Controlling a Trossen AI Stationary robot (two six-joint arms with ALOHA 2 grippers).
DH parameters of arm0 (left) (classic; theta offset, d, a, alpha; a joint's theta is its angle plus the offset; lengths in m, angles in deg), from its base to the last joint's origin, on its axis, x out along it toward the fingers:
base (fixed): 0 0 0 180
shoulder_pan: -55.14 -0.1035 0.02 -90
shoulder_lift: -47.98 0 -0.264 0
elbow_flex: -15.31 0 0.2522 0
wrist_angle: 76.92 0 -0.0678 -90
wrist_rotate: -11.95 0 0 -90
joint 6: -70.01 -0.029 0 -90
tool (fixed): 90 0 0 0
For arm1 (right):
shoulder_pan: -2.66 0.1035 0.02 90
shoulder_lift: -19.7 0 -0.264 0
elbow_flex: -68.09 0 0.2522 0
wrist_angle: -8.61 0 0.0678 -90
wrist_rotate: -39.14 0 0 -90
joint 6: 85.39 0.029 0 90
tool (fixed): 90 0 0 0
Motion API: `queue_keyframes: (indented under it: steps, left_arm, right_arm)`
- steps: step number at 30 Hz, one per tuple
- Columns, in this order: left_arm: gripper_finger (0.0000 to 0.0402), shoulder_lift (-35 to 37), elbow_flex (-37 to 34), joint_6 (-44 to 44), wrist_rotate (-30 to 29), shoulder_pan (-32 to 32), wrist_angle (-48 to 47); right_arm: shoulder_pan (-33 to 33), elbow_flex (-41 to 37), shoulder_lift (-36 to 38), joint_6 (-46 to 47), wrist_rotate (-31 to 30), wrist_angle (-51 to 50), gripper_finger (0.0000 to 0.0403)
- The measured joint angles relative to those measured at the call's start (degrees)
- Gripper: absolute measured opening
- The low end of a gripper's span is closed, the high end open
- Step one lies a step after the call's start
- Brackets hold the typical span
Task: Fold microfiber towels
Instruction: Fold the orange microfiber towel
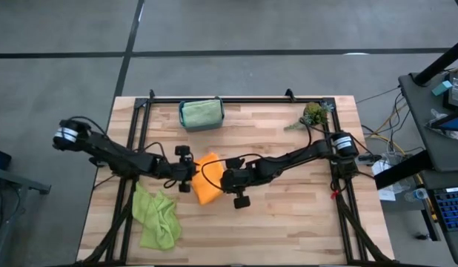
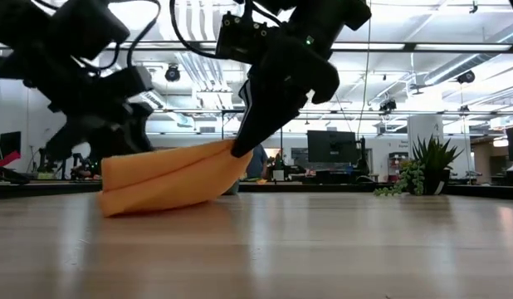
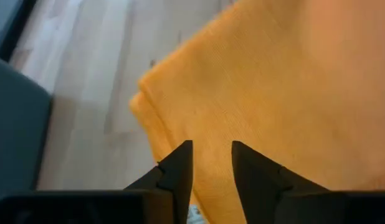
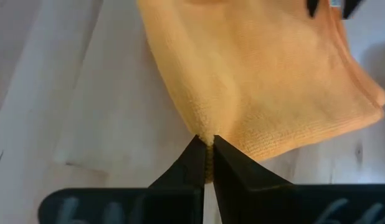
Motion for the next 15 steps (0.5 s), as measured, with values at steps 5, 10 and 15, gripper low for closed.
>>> queue_keyframes:
  steps: [5, 10, 15]
  left_arm:
    - [0.0065, -4.93, -0.24, 0.08, 0.66, -0.02, 3.02]
    - [0.0044, -11.68, -0.17, 0.03, 1.33, -0.02, 9.23]
    - [0.0029, -15.24, 0.59, 0.05, 3.03, -0.02, 11.92]
  right_arm:
    - [-0.02, 0.46, 0.42, 0.21, 0.02, -0.94, 0.0011]
    - [-0.26, 2.33, 0.44, 0.19, 0.02, -1.47, 0.0011]
    - [-1.49, 3.35, 0.47, 0.2, 0.07, -1.55, 0.0011]
